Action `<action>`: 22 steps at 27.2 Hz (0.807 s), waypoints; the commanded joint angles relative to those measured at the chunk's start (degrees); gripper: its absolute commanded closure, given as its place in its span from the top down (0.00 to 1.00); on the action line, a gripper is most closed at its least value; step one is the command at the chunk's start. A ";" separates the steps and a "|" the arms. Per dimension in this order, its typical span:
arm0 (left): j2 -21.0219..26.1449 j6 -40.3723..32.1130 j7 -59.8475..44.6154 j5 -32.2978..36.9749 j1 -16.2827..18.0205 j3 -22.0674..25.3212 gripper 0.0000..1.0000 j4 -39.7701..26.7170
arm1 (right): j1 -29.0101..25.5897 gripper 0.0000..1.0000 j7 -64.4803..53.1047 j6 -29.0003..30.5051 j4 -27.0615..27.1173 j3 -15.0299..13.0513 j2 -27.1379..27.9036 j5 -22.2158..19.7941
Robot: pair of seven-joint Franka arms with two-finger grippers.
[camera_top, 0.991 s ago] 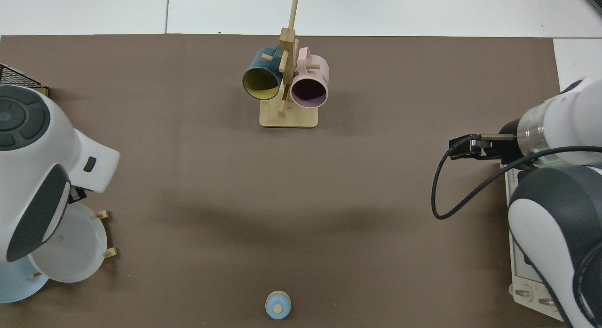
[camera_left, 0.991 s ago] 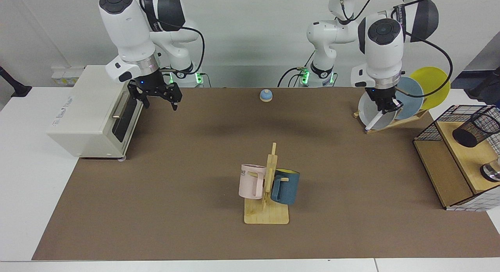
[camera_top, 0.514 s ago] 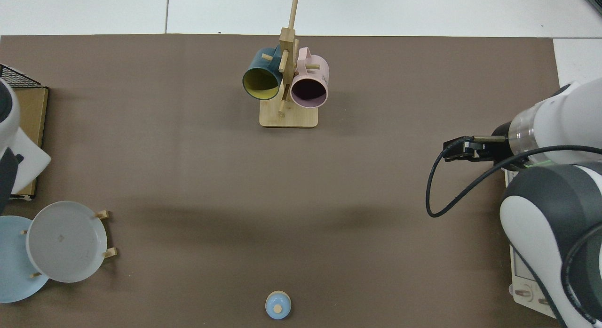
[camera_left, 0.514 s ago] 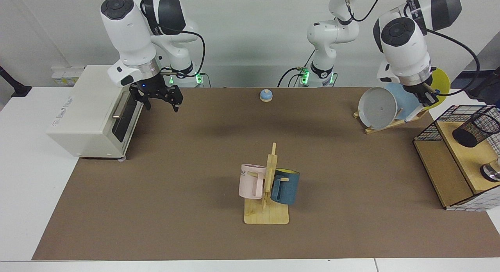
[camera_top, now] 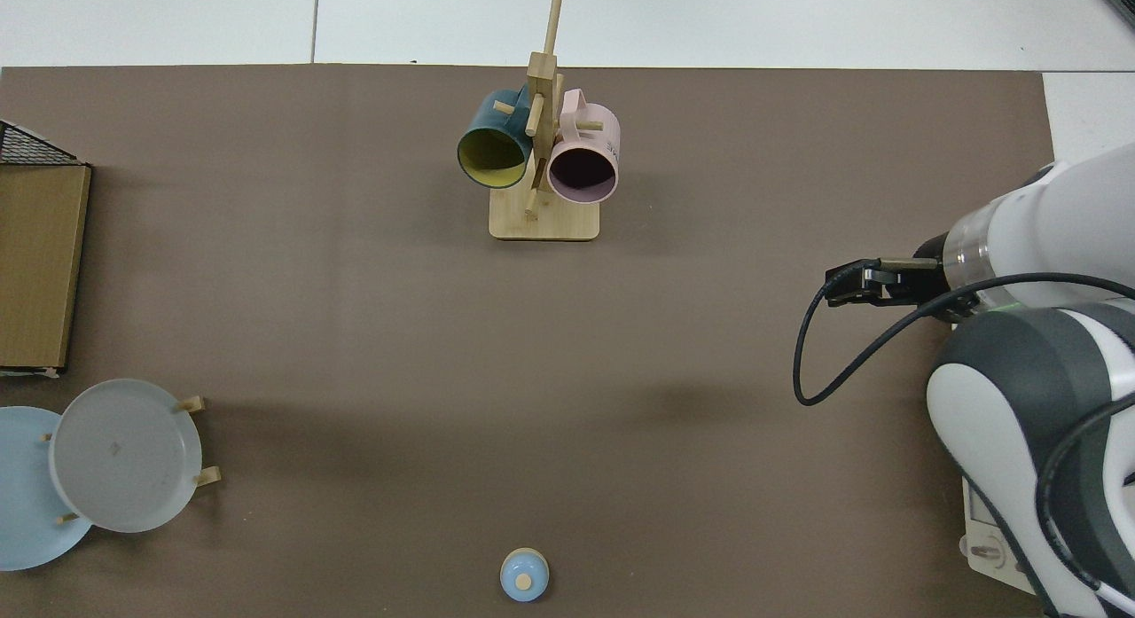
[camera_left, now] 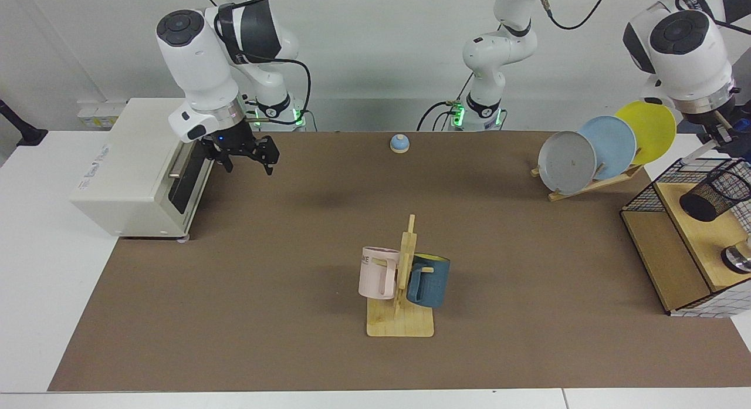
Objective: Put markers into pen holder
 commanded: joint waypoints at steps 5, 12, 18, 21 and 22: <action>0.79 6.33 8.85 2.02 3.86 -0.63 0.00 2.66 | -1.38 1.00 -0.96 2.50 -2.76 0.79 -0.13 1.51; 0.97 12.12 15.52 3.60 5.79 -0.37 0.00 2.40 | -1.29 1.00 -0.87 2.59 -2.93 0.79 -0.13 1.51; 0.97 14.33 18.70 2.64 8.17 -0.36 0.00 1.09 | -1.29 1.00 -0.87 2.59 -2.93 0.79 -0.13 1.51; 0.97 14.42 18.62 2.64 8.26 -0.36 0.00 -0.14 | -1.29 1.00 -0.87 2.67 -3.02 0.79 -0.04 1.51; 0.88 14.77 18.53 2.64 8.26 -0.36 0.00 -0.58 | -1.29 1.00 -0.87 2.67 -3.02 0.79 -0.04 1.51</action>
